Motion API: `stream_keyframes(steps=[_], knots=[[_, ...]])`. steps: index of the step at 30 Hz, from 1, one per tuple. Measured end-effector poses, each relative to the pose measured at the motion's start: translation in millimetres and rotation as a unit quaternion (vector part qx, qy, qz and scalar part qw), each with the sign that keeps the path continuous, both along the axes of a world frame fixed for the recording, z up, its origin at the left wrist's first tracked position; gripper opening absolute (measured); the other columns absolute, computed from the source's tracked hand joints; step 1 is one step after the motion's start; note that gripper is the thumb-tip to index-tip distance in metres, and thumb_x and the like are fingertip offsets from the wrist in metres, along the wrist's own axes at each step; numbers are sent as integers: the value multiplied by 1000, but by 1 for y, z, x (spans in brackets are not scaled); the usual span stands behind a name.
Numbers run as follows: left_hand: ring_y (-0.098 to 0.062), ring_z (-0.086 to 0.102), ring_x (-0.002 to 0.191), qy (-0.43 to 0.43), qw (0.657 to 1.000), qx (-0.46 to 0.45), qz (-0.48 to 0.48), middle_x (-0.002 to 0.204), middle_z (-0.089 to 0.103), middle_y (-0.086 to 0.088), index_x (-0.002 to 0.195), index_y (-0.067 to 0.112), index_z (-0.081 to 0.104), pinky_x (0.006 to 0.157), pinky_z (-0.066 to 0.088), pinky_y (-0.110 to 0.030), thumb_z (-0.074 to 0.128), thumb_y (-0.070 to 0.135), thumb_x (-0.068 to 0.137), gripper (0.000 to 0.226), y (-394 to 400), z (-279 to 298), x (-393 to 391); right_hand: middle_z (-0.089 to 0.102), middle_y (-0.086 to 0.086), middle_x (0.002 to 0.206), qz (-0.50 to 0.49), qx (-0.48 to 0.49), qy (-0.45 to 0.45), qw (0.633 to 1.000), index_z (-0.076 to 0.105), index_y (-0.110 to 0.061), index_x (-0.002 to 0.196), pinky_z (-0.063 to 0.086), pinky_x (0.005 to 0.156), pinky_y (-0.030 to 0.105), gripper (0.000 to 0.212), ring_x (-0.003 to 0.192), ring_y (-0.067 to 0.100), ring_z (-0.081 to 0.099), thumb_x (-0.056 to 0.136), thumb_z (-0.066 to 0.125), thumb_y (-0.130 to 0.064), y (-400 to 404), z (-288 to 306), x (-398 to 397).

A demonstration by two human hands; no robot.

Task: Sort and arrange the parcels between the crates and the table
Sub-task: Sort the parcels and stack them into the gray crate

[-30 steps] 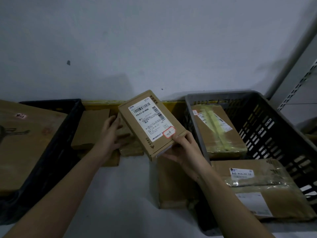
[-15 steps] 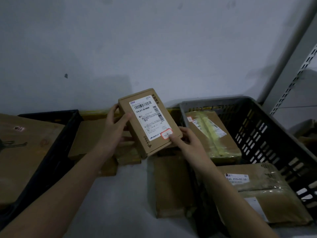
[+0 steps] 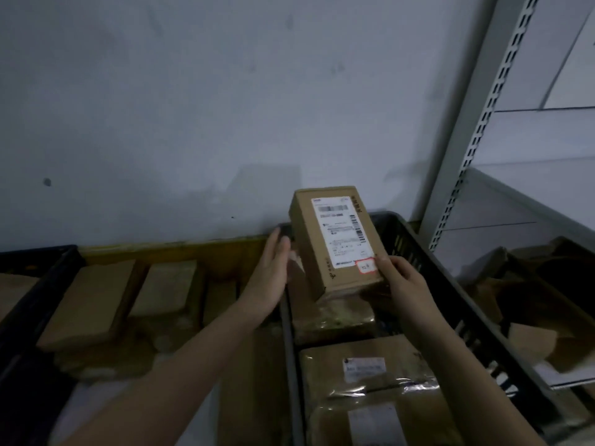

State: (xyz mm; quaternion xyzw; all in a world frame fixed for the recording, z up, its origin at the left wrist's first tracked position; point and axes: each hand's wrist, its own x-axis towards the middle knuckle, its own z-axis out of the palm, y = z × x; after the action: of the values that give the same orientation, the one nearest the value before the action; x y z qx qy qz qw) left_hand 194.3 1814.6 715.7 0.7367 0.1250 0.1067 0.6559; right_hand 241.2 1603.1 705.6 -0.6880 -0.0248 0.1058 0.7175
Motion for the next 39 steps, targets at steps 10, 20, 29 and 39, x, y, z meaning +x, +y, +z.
stream_keyframes(steps=[10,20,29,39], knots=[[-39,-2,151,238,837,460,-176,167,0,-5,158,32,6,121,10,-53,22,52,104,60,-65,-94,36,61,4,111,-115,-367,-167,908,48,-22,117,57,74,37,26,90,19,63,100,49,-42,-76,-27,64],[-40,-10,150,252,787,545,-142,166,-11,-1,158,34,-4,122,1,-51,15,51,104,59,-72,-104,34,52,23,130,-12,-463,-35,885,36,-5,133,49,93,49,37,116,42,55,103,43,-25,-46,-80,97],[-37,-15,150,248,798,531,-139,166,-13,1,157,36,-4,122,-2,-51,16,51,104,59,-69,-110,34,36,15,153,193,-494,44,846,27,-20,154,40,112,40,86,136,35,43,81,67,-43,-50,-149,130],[-36,-16,150,254,790,539,-146,165,-14,-1,157,35,-7,122,-6,-50,14,51,104,59,-70,-109,35,-4,6,167,371,-627,-88,679,20,-30,156,15,122,45,72,152,36,-2,96,58,-37,-33,-170,146]])
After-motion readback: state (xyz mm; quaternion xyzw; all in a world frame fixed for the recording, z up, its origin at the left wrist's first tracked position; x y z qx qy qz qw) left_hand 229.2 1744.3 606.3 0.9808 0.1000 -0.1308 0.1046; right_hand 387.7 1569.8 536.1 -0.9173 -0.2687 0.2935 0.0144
